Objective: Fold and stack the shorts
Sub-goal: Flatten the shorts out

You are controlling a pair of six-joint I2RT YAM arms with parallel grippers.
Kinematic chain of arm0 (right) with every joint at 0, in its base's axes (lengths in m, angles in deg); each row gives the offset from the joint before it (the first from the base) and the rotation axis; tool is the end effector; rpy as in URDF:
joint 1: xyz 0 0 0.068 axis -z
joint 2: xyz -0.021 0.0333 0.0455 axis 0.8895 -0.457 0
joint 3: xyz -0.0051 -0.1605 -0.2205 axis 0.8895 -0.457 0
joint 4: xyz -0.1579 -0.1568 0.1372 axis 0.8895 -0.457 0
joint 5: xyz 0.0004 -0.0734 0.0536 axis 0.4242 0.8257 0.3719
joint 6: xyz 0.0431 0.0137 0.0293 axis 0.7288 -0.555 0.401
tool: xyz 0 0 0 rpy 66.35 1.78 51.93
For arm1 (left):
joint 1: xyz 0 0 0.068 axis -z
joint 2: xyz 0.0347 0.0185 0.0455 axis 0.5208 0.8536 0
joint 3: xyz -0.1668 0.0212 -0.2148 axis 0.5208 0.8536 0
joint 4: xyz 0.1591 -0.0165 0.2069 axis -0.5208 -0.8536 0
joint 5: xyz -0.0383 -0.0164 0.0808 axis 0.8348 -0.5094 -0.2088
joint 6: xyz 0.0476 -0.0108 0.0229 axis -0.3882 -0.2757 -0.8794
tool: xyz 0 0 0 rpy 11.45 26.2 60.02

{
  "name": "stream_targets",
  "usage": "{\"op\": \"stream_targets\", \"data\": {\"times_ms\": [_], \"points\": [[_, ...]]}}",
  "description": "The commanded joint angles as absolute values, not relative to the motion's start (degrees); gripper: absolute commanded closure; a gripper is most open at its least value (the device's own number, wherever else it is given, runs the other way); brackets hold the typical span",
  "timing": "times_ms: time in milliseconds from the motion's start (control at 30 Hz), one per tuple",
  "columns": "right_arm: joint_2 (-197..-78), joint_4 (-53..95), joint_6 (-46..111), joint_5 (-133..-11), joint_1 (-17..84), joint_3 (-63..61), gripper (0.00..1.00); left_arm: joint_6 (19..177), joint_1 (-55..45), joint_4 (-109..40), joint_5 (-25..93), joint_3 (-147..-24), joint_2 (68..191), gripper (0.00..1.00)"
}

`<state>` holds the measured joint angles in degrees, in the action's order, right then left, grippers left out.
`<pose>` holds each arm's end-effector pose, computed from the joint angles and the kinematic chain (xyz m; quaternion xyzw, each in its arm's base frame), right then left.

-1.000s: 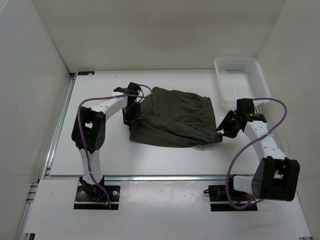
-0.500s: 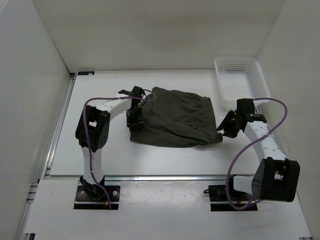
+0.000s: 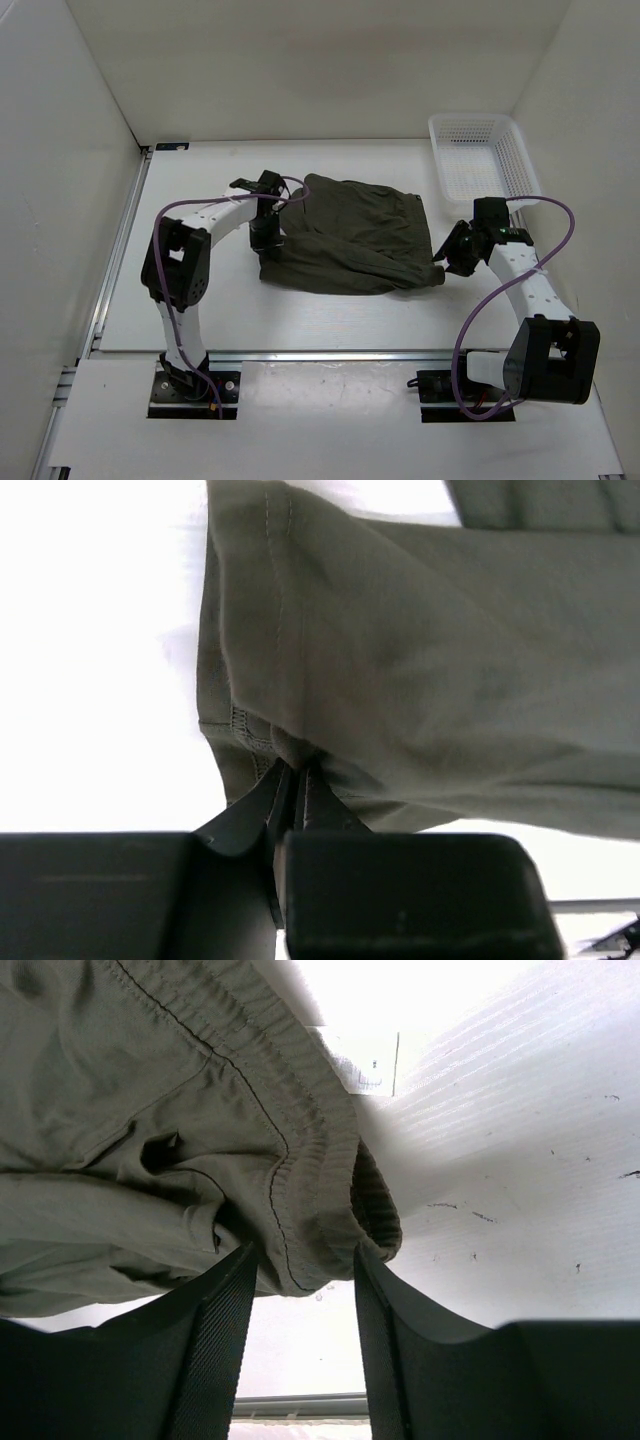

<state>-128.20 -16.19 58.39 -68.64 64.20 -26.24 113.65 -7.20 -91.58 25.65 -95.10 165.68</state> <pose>0.2433 -0.0033 0.2378 0.2710 0.9236 0.1063 0.2494 0.3373 -0.1514 0.1831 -0.0307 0.9982 -0.0198 0.0466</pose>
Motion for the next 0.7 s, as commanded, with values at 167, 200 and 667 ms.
{"op": "stream_targets", "data": {"times_ms": [167,200,667], "points": [[-126.70,-16.78,57.89,-68.01,64.39,-27.15,0.50,113.28,-6.96,-94.10,26.29,-94.95,157.64,0.84],[-126.70,-16.78,57.89,-68.01,64.39,-27.15,0.50,113.28,-6.96,-94.10,26.30,-94.95,157.64,0.90],[-126.70,-16.78,57.89,-68.01,64.39,-27.15,0.49,114.77,-5.11,-92.87,25.78,-93.90,155.80,0.90]]}}
